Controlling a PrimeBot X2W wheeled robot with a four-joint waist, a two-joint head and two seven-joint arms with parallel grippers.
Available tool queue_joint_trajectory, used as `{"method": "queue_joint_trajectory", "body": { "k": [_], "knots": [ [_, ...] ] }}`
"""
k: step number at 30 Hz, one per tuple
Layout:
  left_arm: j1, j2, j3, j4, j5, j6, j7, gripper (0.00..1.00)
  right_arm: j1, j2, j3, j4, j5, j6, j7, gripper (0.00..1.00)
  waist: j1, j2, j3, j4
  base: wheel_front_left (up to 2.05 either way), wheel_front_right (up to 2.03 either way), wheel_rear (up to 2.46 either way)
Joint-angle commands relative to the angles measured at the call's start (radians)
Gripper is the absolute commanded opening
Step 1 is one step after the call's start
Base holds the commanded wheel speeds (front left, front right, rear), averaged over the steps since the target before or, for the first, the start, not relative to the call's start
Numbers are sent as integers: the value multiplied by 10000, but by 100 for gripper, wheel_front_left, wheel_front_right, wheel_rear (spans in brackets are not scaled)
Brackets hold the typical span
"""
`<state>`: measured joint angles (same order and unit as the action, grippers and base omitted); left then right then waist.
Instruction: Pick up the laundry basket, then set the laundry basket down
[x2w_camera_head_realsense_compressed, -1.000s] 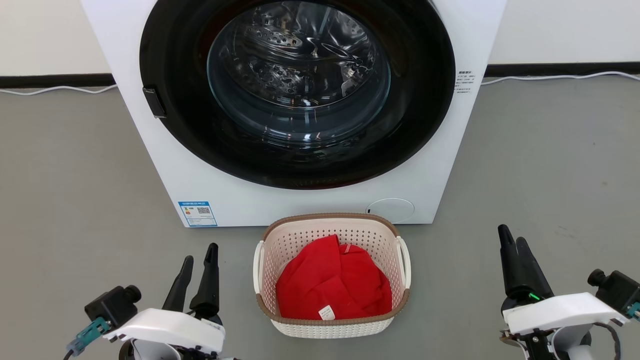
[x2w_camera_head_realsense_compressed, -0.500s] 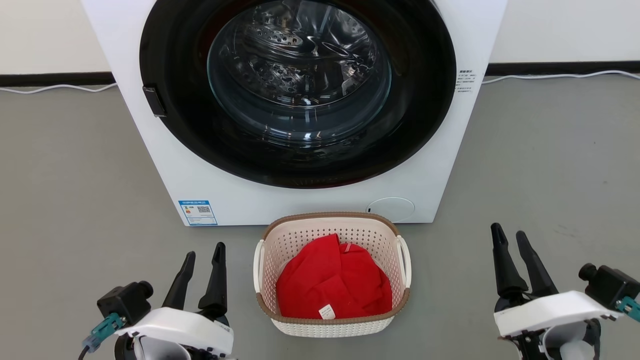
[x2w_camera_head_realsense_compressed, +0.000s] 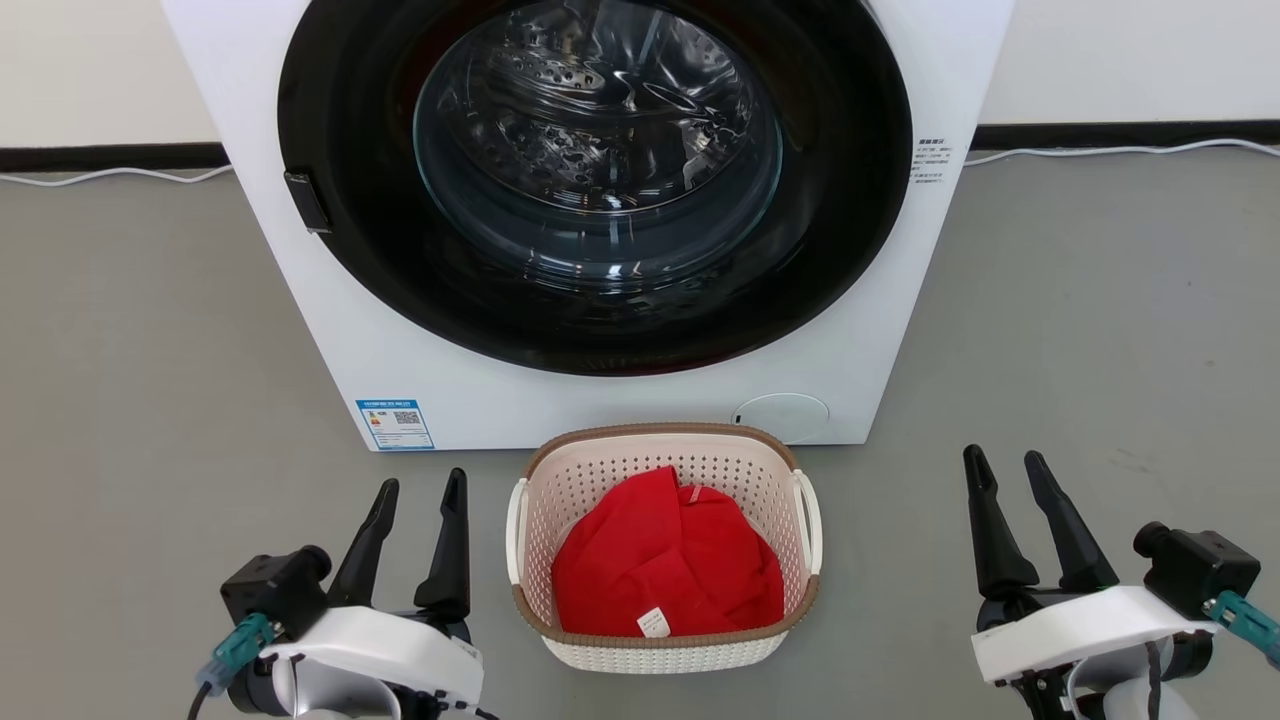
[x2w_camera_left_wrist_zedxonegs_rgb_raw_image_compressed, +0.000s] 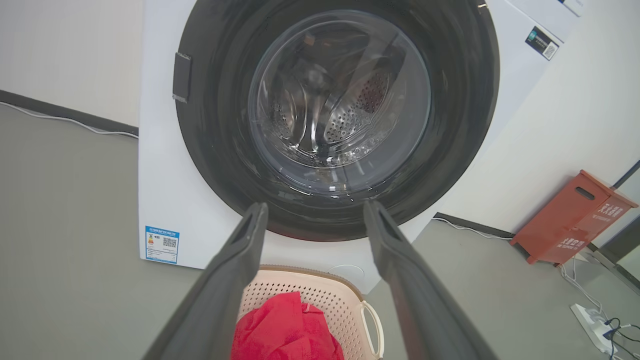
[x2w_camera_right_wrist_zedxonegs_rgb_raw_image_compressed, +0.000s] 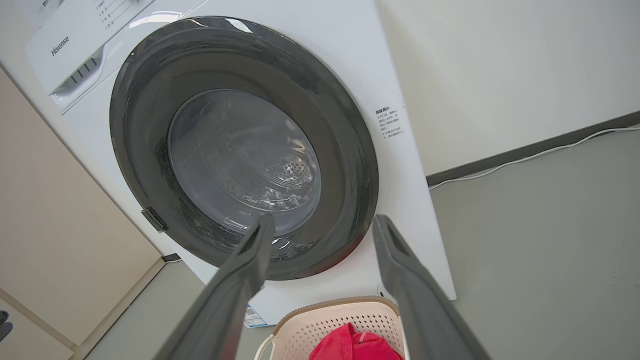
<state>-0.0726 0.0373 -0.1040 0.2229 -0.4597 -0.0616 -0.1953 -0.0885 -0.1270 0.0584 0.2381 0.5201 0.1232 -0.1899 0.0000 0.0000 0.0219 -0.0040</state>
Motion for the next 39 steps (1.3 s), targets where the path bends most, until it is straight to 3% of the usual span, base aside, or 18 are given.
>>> {"method": "queue_joint_trajectory", "body": {
  "k": [1,19,39],
  "knots": [
    [-565,99,177,-337,410,12,-150,100,-500,-152,206,-233,-350,64,-204,100,0,0,18,-1,0,0,0],
    [-843,129,-56,-497,2266,189,-665,100,-723,-165,349,-254,-2365,75,-718,100,0,0,191,-1,0,0,0],
    [-969,129,-81,-503,2065,166,-665,100,-807,-164,252,-258,-2239,75,-718,100,0,0,606,0,0,0,0]
  ]
}}
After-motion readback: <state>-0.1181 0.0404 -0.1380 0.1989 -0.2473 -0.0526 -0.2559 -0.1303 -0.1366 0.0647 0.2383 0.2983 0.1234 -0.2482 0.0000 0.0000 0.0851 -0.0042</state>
